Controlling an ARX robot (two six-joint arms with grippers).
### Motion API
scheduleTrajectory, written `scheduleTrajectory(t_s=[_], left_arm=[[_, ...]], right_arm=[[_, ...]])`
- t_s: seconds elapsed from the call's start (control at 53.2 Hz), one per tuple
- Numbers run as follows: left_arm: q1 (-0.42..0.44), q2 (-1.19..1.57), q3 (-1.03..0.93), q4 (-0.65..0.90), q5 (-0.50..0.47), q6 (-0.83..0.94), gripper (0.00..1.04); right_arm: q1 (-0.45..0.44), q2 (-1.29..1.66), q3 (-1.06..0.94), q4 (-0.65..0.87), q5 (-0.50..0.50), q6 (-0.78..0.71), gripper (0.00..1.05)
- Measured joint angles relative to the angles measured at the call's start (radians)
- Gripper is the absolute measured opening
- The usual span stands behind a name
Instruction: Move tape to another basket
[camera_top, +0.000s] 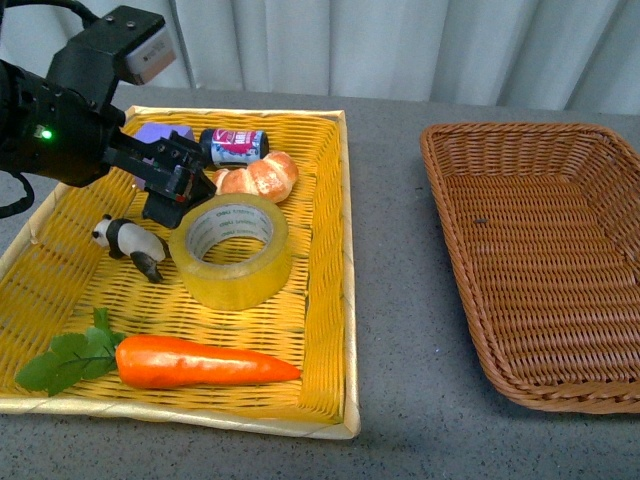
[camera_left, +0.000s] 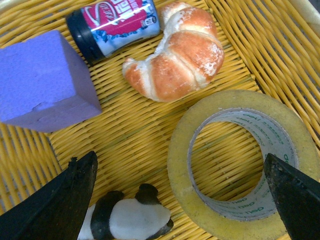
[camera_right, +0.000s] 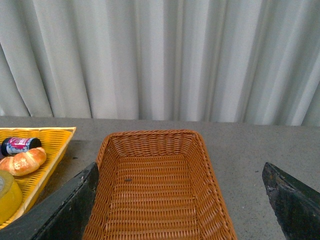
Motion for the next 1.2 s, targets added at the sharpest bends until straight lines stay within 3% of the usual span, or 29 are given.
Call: scheduleTrajectory(t_s=[0.282,0.996,1.203], left_arm=[[-0.02,0.075,0.047,-0.046,-0.01,0.084,0.98],[-0.026,0.179,0.132,-0.055,-0.07,0.074,0.98],[-0.026,0.18,0.134,-0.055,-0.09,0.077,0.66]], right_arm=[[0.0,0.0,0.0,0.0,0.0,0.0,0.96],[0.0,0.0,0.0,0.0,0.0,0.0,0.96],[0.0,0.0,0.0,0.0,0.0,0.0,0.96]])
